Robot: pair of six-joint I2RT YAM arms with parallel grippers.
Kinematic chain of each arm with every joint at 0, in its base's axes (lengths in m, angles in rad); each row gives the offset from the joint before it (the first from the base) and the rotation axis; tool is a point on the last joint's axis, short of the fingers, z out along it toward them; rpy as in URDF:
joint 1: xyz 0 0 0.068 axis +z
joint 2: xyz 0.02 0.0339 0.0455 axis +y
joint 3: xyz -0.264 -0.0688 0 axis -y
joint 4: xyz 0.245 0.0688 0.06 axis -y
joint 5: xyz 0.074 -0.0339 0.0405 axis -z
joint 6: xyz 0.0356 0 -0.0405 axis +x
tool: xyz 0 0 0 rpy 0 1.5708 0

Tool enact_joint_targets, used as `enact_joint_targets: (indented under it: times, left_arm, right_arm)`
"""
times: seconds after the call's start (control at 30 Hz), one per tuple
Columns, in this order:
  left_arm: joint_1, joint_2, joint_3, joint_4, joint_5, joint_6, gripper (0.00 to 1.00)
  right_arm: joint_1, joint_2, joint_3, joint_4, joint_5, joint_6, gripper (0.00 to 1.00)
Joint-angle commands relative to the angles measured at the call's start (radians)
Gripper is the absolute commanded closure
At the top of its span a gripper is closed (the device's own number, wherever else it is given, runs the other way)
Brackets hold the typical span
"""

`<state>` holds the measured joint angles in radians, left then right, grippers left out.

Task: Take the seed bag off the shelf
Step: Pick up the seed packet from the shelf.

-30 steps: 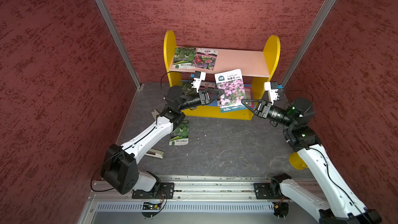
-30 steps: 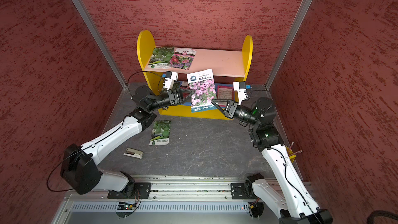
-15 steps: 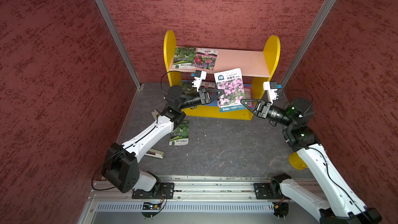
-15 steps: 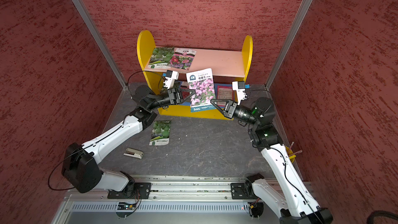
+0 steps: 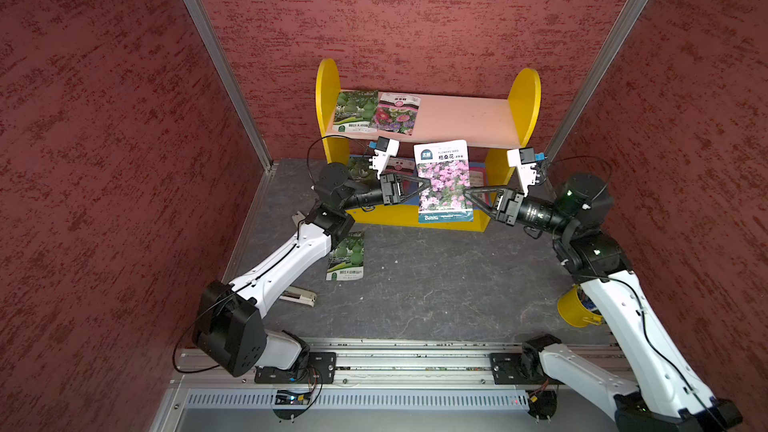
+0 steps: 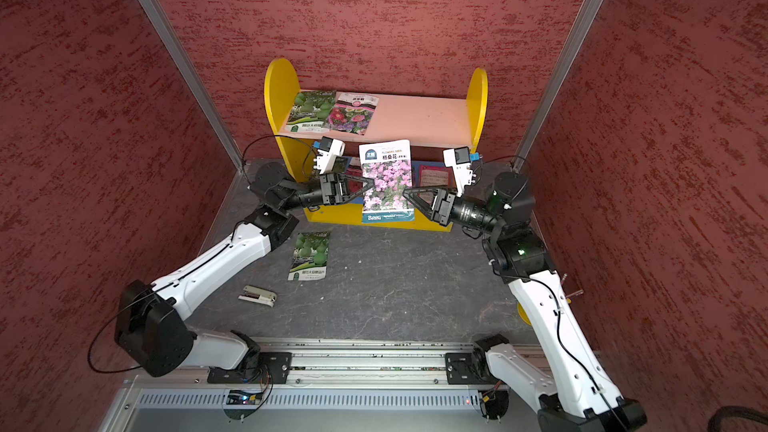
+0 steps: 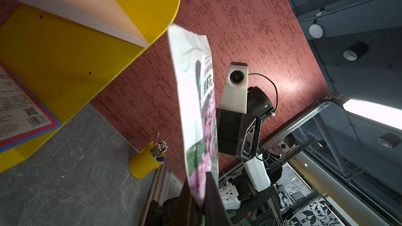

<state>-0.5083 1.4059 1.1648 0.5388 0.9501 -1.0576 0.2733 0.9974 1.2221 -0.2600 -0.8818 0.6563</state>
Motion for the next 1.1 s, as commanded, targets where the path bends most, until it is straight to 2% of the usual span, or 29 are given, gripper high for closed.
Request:
enact_joint_targets:
  times: [0.0,0.17,0.3,0.37,0.43,0.47,0.63,0.73,0.9,1.07]
  left_arm:
    - [0.001,-0.024,0.002,-0.025,0.045,0.029,1.0]
    - [-0.006,-0.022,0.005,-0.031,0.058,0.029,1.0]
    - [-0.012,-0.022,0.006,-0.039,0.06,0.033,1.0]
    - [-0.01,-0.02,0.006,-0.044,0.058,0.037,0.98]
    - [-0.011,-0.015,0.008,-0.049,0.058,0.037,0.87]
    - [-0.01,-0.014,0.008,-0.052,0.056,0.039,0.76]
    - [0.017,-0.031,0.009,-0.191,0.042,0.094,0.28]
    - [0.061,-0.078,0.001,-0.306,0.022,0.145,0.03]
    - [0.136,-0.184,0.019,-0.586,-0.037,0.29,0.0]
    - [0.154,-0.274,0.053,-0.882,-0.157,0.461,0.0]
  right_arm:
    - [0.007,0.017,0.038,-0.051,-0.026,-0.048,0.69]
    - [0.006,0.036,0.051,-0.043,-0.033,-0.044,0.7]
    - [0.006,0.043,0.048,-0.035,-0.035,-0.039,0.88]
    - [0.007,0.046,0.044,-0.026,-0.041,-0.032,0.91]
    - [0.007,0.047,0.039,-0.014,-0.045,-0.021,0.98]
    - [0.007,0.047,0.034,-0.007,-0.046,-0.016,1.0]
    - [0.007,0.03,-0.007,0.008,-0.023,0.003,1.0]
    - [0.009,0.003,-0.052,0.001,0.009,0.003,1.0]
    - [0.036,-0.036,-0.162,0.015,0.068,0.021,1.0]
    - [0.124,-0.043,-0.24,0.0,0.193,0.016,1.0]
